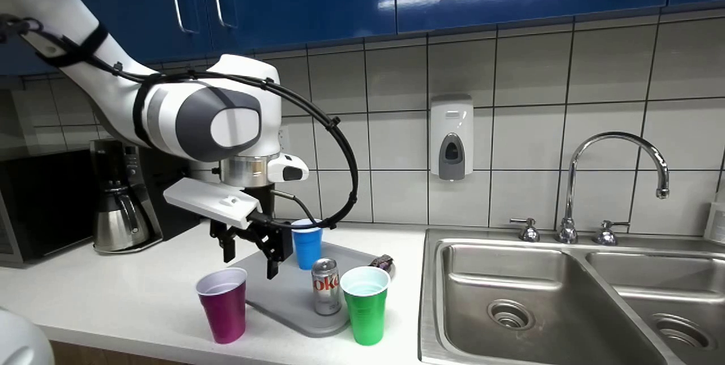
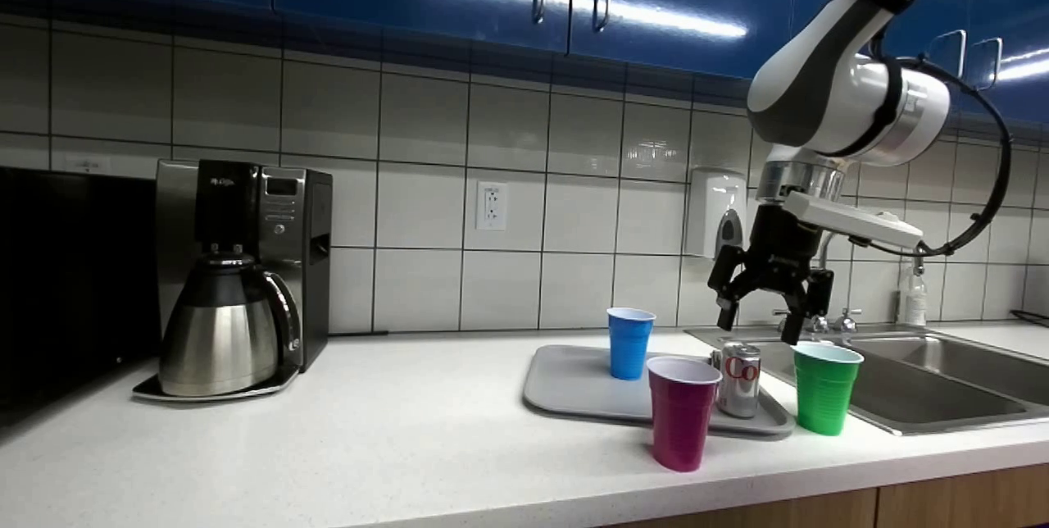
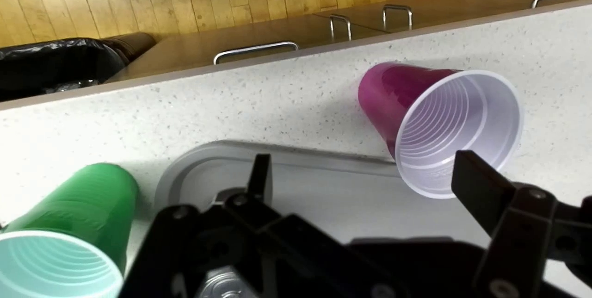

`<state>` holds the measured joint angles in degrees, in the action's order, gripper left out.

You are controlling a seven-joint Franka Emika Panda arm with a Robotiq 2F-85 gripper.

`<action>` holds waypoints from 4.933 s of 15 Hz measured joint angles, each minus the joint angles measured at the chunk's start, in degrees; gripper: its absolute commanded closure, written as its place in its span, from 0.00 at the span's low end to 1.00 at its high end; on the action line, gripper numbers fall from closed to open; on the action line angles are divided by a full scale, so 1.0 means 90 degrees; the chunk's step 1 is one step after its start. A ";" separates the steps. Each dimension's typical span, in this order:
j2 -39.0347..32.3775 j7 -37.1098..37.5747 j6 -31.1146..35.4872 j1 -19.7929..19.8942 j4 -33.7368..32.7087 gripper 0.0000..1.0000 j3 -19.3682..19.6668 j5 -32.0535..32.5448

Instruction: Put the green and purple cup on the grey tray

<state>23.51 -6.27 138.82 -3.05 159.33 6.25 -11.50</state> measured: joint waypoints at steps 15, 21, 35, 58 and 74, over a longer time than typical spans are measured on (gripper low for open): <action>-0.1122 0.0050 0.1236 -0.0402 -0.0001 0.00 -0.0446 -0.0320; -0.1294 0.0050 0.1371 -0.0485 -0.0001 0.42 -0.0502 -0.0517; -0.1305 0.0049 0.1387 -0.0505 -0.0001 0.99 -0.0522 -0.0631; -0.1253 0.0053 0.1424 -0.0942 -0.0816 0.99 -0.0670 -0.1741; -0.2946 0.0200 0.1976 -0.0832 -0.2080 0.99 -0.0877 -0.1718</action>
<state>-3.01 -4.48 156.61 -10.54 140.61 -1.64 -26.96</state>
